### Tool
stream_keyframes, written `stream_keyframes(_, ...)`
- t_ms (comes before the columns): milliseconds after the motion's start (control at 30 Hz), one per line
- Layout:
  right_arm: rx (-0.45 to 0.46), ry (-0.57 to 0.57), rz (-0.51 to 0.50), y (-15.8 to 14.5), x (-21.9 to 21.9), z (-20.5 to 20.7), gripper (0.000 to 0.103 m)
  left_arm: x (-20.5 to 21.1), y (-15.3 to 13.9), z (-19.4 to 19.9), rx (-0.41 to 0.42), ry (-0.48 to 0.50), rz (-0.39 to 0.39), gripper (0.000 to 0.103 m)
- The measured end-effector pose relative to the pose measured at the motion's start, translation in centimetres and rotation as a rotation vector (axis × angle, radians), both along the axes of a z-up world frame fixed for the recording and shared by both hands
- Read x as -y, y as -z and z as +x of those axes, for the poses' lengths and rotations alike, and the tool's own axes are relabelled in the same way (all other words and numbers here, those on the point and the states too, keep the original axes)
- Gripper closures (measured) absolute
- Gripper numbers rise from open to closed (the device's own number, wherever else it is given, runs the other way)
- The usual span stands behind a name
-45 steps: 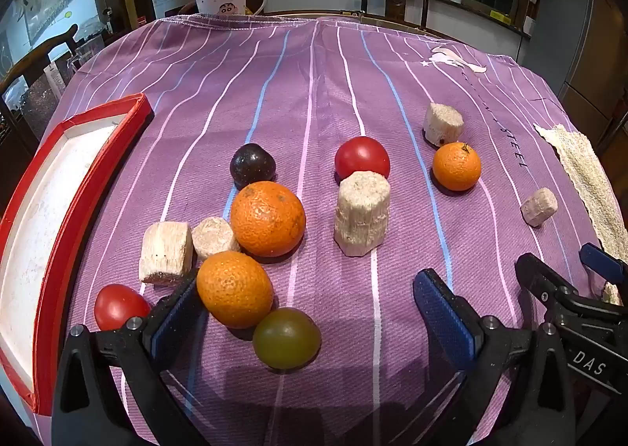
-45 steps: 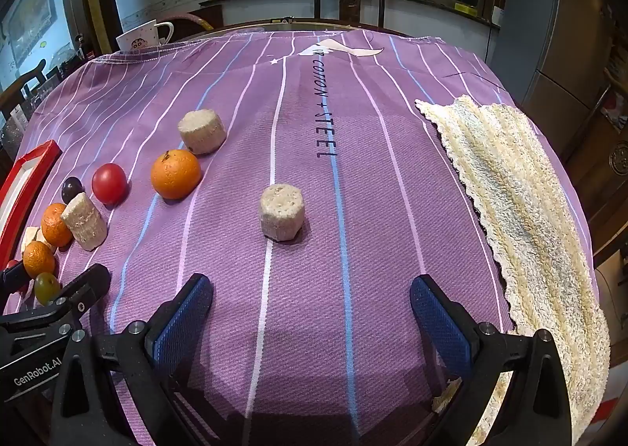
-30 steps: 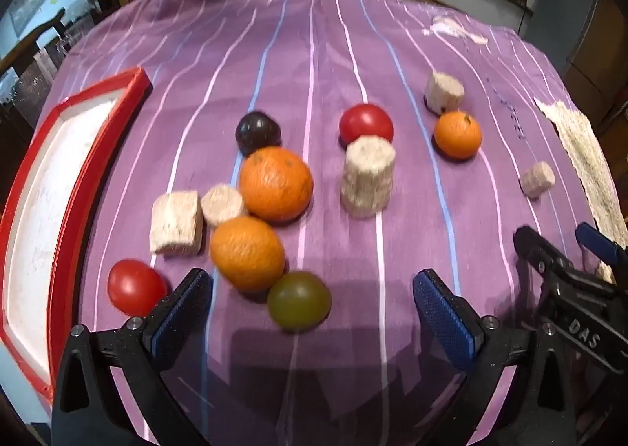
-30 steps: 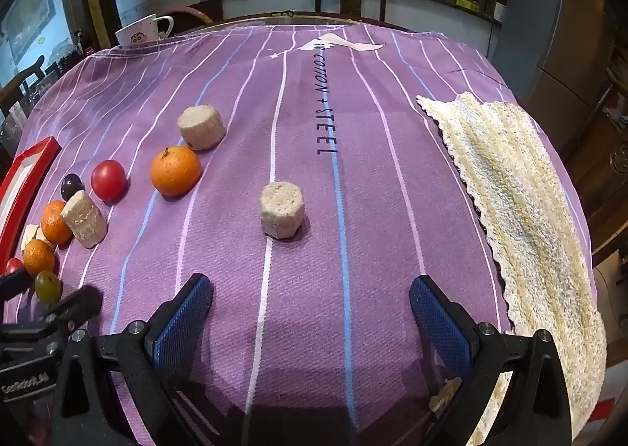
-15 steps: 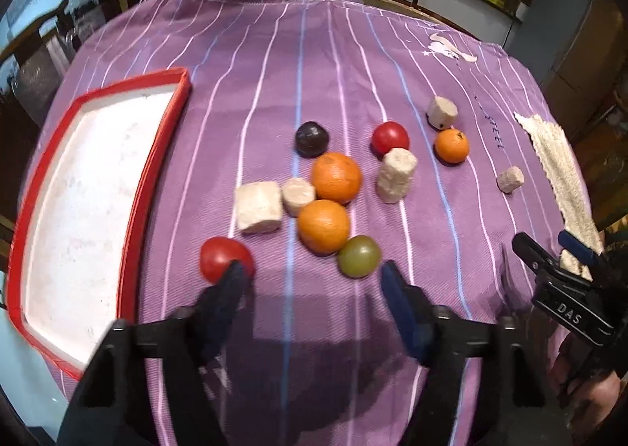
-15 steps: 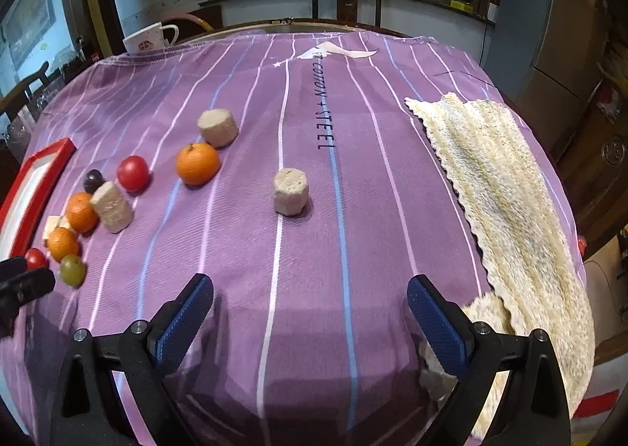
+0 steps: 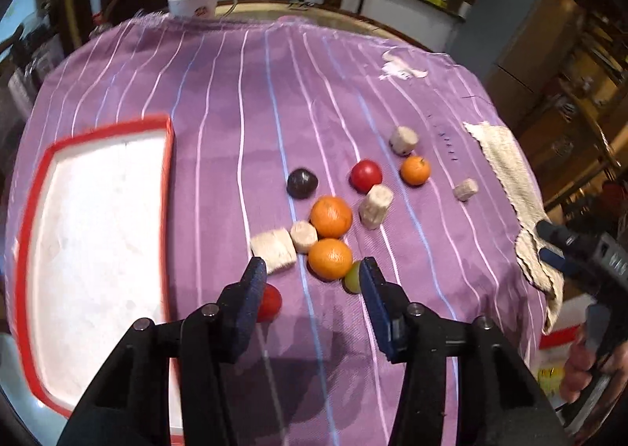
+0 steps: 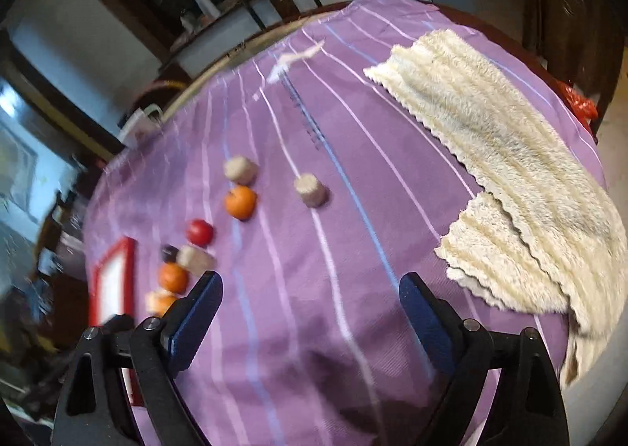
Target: Organize fruits
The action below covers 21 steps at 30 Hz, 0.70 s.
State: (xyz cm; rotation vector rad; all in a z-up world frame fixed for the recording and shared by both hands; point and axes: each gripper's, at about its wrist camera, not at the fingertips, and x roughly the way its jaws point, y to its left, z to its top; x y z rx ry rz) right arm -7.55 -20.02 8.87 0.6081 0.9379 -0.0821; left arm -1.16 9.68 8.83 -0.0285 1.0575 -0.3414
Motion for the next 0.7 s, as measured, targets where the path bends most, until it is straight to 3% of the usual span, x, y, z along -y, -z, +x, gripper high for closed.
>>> stream_keyframes(133, 0.065, -0.031, 0.010, -6.9, -0.1, -0.4, 0.008, -1.4, -2.7, 0.9, 0.008, 0.040, 0.018, 0.054)
stream_keyframes(300, 0.162, -0.124, -0.169, -17.5, -0.4, 0.9, 0.008, -4.2, -7.4, 2.4, 0.079, 0.014, 0.081, 0.054)
stream_keyframes(400, 0.185, -0.195, -0.309, -21.6, -1.2, 1.8, 0.008, -5.4, -9.7, 2.3, 0.157, -0.021, 0.141, 0.054)
stream_keyframes(467, 0.184, -0.228, -0.366, -21.8, -2.0, 2.3, 0.008, -5.9, -10.6, 1.9, 0.196, -0.053, 0.165, 0.054)
stream_keyframes(533, 0.169, -0.287, -0.359, -20.0, -2.9, 2.8, 0.008, -6.0, -10.8, 1.1, 0.202, -0.085, 0.160, 0.054)
stream_keyframes(700, 0.091, -0.358, -0.400, -10.1, -4.1, 3.6, 0.008, -4.8, -8.8, -0.4, 0.180, -0.155, 0.164, 0.054)
